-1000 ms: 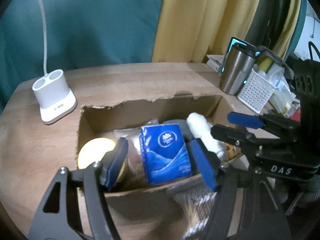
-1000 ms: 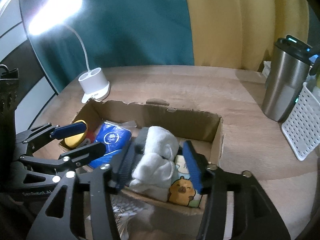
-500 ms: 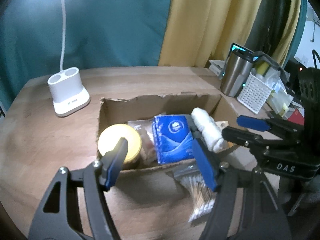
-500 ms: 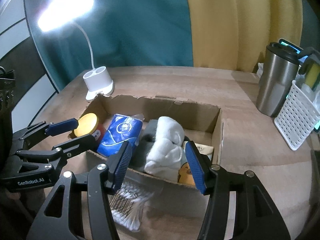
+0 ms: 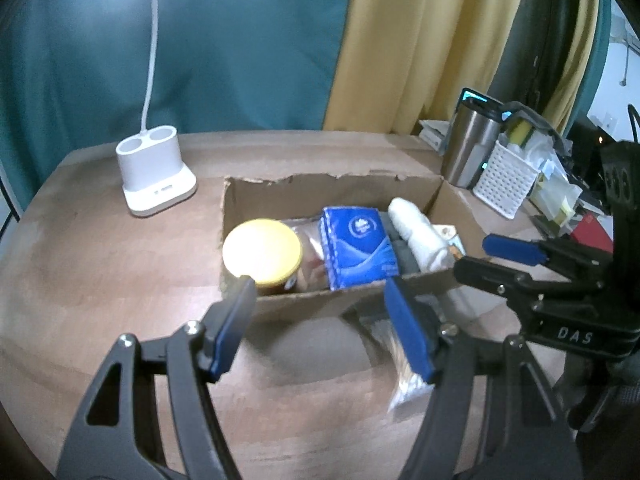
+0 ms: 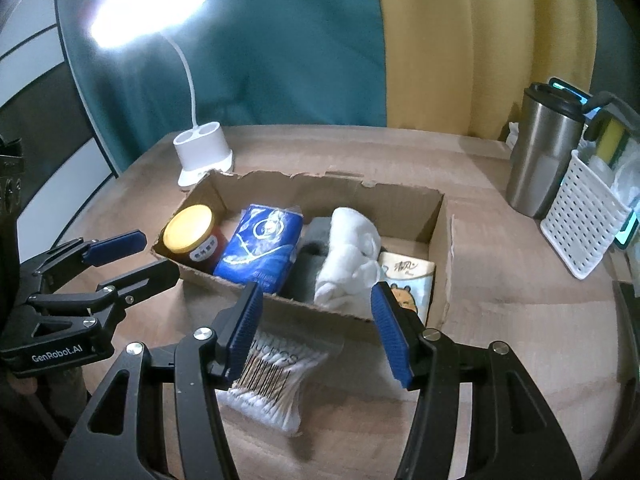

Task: Organize objects
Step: 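Move the right gripper to the cotton swab bag and grasp it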

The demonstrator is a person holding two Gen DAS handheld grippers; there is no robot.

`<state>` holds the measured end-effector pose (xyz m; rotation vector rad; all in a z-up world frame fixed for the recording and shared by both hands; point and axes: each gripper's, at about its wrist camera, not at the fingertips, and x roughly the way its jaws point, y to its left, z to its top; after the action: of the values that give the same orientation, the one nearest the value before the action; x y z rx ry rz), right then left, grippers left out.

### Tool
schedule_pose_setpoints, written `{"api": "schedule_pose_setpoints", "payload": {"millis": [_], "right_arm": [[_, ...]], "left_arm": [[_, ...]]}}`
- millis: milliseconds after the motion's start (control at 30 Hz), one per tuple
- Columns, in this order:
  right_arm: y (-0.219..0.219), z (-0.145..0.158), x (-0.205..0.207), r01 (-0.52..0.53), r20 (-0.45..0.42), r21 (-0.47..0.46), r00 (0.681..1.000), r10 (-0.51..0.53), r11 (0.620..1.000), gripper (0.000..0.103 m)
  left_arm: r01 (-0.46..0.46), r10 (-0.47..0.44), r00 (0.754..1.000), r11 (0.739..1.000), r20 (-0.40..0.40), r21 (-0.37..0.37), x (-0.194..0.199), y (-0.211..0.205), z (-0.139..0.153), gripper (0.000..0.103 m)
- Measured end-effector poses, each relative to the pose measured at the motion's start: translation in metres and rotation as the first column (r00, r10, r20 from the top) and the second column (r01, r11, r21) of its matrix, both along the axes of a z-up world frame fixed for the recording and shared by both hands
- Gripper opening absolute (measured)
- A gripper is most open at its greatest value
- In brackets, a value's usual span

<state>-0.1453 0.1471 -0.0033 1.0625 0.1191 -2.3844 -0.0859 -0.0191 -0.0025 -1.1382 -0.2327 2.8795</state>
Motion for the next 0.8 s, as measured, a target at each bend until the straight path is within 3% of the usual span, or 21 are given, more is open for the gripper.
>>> {"api": "schedule_pose_setpoints", "payload": {"millis": [233,333,800], "right_arm": [[-0.006,-0.01,0.016,-0.003,0.012,0.023,1.0,0.003,1.0,0.06],[-0.008,-0.013,0.022,-0.003,0.01,0.031,1.0,0.003,1.0,0.071],[-0.019,-0.039,0.039,0.007,0.061,0.056,0.998,-0.01,0.998,0.071]], "left_arm": [[-0.004,0.004,1.0,1.0,0.007,0.011,0.013,-0.007,-0.008,0.069],[-0.002,0.002,1.0,1.0,0.013,0.007,0.017,-0.009,-0.012,0.069],[0.003,-0.003,0.999,1.0,0.038,0.015,0.03,-0.023,-0.034,0.069]]}}
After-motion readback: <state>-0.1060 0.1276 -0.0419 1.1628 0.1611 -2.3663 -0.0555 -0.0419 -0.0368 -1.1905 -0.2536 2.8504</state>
